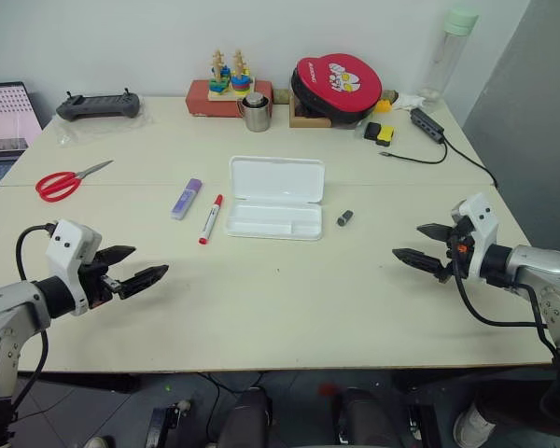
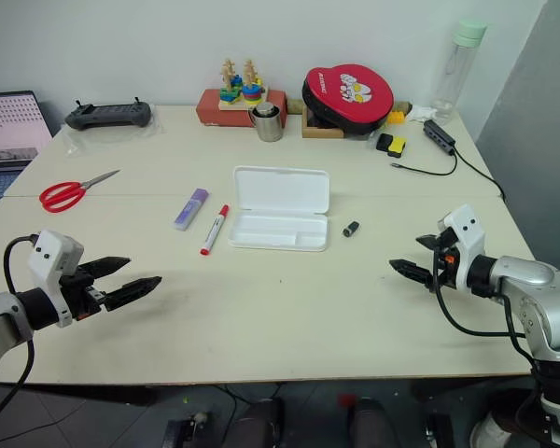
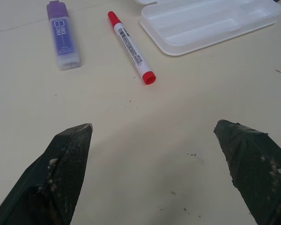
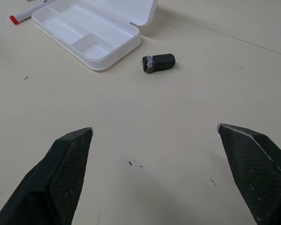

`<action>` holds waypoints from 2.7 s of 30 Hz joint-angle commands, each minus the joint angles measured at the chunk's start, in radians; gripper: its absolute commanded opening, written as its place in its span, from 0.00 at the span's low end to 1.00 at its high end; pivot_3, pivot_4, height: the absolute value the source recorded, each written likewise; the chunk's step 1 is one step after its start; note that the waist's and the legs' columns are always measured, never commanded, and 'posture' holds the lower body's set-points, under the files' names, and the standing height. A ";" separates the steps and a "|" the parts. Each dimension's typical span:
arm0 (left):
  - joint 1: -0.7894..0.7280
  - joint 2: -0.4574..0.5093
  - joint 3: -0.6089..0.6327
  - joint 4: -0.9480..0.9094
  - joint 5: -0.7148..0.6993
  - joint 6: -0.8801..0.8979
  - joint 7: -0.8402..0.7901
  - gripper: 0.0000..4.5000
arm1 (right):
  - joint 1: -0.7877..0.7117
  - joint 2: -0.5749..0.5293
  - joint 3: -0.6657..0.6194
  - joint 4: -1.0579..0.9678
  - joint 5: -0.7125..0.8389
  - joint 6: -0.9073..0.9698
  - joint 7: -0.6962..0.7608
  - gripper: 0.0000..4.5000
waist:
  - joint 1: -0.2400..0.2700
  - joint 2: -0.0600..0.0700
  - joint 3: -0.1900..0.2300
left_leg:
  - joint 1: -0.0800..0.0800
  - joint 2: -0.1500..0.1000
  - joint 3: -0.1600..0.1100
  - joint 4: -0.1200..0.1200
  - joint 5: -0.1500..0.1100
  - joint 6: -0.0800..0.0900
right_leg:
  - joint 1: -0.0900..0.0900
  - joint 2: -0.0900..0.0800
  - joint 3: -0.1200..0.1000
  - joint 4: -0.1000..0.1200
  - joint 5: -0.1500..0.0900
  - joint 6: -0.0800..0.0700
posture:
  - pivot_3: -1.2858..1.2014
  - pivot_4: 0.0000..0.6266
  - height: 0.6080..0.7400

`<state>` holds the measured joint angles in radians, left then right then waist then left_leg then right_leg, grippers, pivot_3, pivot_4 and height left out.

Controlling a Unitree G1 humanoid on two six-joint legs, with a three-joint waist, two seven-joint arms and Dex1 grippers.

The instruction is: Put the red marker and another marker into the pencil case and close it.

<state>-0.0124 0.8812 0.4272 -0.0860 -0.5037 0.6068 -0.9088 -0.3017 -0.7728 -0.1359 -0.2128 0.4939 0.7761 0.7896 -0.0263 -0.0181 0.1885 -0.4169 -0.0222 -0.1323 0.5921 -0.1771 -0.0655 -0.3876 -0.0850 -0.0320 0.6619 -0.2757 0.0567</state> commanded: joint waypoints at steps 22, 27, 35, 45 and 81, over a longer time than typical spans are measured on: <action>-0.524 -0.152 -0.387 0.252 0.126 -0.144 -0.110 1.00 | -0.078 0.039 -0.080 -0.208 0.230 0.084 0.021 1.00 | 0.018 -0.001 0.000 | 0.000 0.001 0.001 0.002 0.002 0.003 | 0.003 0.001 -0.003 0.000 0.002 0.004 | 0.52 0.24 1.00; -0.688 -0.266 -0.520 0.471 0.209 -0.254 -0.204 1.00 | -0.104 0.055 -0.069 -0.284 0.254 0.113 -0.056 1.00 | 0.018 -0.002 0.000 | 0.000 0.001 0.002 0.004 0.003 0.004 | 0.005 0.001 -0.002 -0.001 0.003 0.005 | 0.52 0.24 1.00; -0.845 -0.377 -0.604 0.781 0.328 -0.424 -0.277 1.00 | -0.075 0.097 -0.088 -0.396 0.297 0.157 -0.194 1.00 | -0.002 -0.002 0.000 | -0.003 0.001 0.003 0.003 0.003 0.004 | 0.002 0.001 -0.003 0.000 0.003 0.005 | 0.52 0.24 1.00; -0.951 -0.437 -0.673 1.084 0.504 -0.619 -0.257 0.85 | 0.003 0.087 -0.172 -0.508 0.380 0.188 -0.307 1.00 | -0.002 -0.002 0.000 | -0.003 0.001 0.003 0.004 0.004 0.006 | 0.003 0.001 -0.003 0.001 0.003 0.005 | 0.52 0.24 1.00; -0.633 -0.346 -0.628 0.494 0.411 -0.488 -0.530 0.00 | 0.075 0.026 -0.182 -0.520 0.458 0.141 -0.358 1.00 | -0.003 -0.002 0.000 | -0.002 0.001 0.003 0.004 0.006 0.009 | 0.004 0.000 -0.003 0.002 0.003 0.005 | 0.52 0.24 1.00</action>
<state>-0.6680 0.5185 -0.1867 0.4999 -0.0743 0.0877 -1.4293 -0.2176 -0.7352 -0.3020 -0.7172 0.9339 0.9433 0.4206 -0.0292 -0.0202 0.1886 -0.4188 -0.0213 -0.1298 0.5965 -0.1711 -0.0564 -0.3834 -0.0847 -0.0346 0.6638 -0.2723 0.0617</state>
